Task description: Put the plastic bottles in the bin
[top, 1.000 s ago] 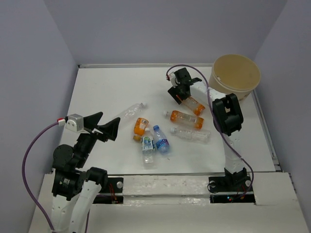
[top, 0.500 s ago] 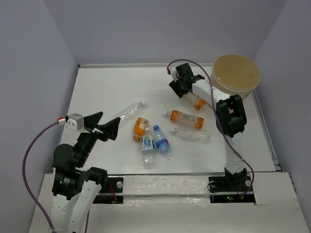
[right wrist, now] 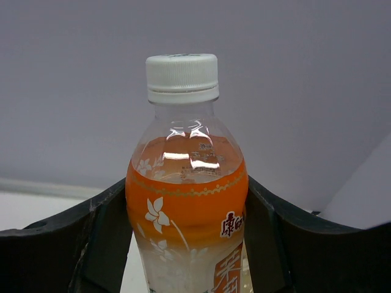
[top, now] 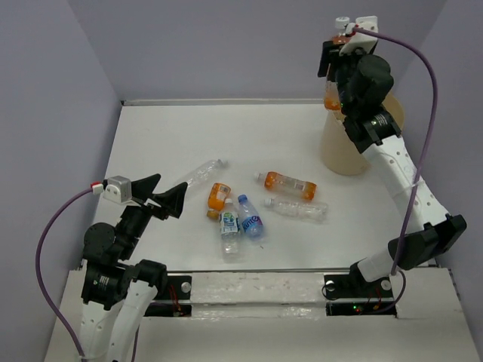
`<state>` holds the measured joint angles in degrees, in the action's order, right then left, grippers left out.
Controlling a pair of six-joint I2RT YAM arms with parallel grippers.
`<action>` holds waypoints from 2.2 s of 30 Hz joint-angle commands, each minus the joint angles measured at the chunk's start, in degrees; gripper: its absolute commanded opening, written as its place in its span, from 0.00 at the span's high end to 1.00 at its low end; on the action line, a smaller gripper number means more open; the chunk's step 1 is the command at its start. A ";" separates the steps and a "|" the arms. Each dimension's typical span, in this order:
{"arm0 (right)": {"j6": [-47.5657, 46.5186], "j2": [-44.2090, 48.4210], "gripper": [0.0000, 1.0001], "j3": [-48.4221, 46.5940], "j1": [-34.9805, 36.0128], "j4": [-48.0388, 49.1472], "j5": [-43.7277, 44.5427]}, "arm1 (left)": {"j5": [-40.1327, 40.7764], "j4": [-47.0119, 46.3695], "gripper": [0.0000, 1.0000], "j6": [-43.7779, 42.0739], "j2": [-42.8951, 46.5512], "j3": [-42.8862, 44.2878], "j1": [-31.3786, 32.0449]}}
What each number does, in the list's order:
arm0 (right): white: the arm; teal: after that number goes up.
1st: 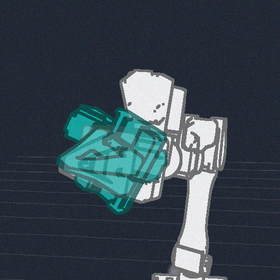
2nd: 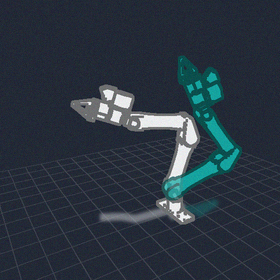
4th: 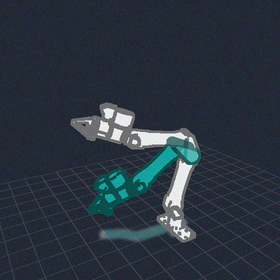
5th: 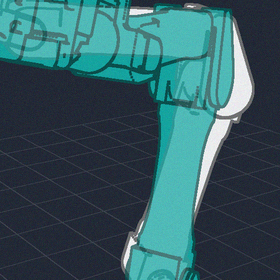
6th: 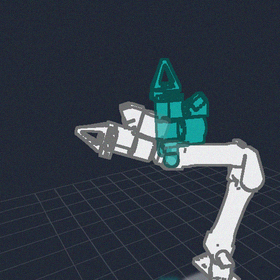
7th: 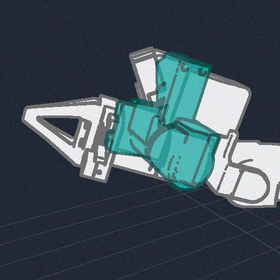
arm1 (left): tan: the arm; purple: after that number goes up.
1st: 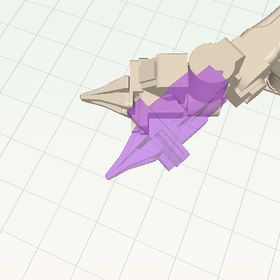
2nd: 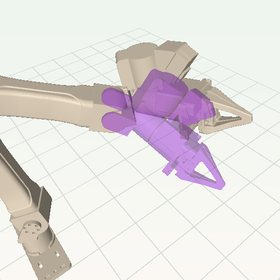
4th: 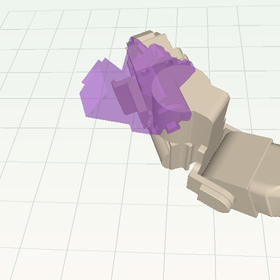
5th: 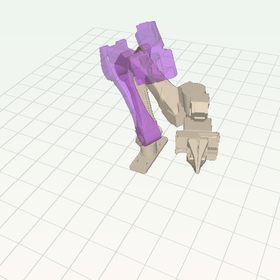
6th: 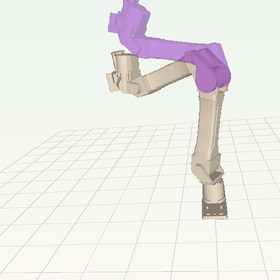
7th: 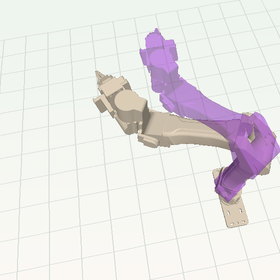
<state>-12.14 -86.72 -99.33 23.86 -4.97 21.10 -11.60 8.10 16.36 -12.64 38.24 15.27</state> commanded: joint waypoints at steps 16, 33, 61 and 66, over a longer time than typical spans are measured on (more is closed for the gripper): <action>9.94 -4.43 0.12 10.82 -22.36 18.68 4.11 | -0.89 -1.95 0.01 -0.45 1.66 -0.27 1.87; 16.01 7.62 0.07 21.88 2.94 -14.62 -25.84 | -0.80 -1.86 0.01 0.16 -1.07 -0.45 1.61; -1.83 -24.81 0.06 16.01 12.53 -31.41 -5.72 | -2.47 -2.12 0.01 0.16 -2.39 -0.45 0.11; -3.85 -27.89 0.15 13.90 12.53 -28.61 -4.68 | -2.56 -2.12 0.01 0.08 -2.30 -0.45 0.11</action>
<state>-12.73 -114.08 -82.00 36.07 -35.09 13.21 -12.56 8.05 16.60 -14.50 37.98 15.66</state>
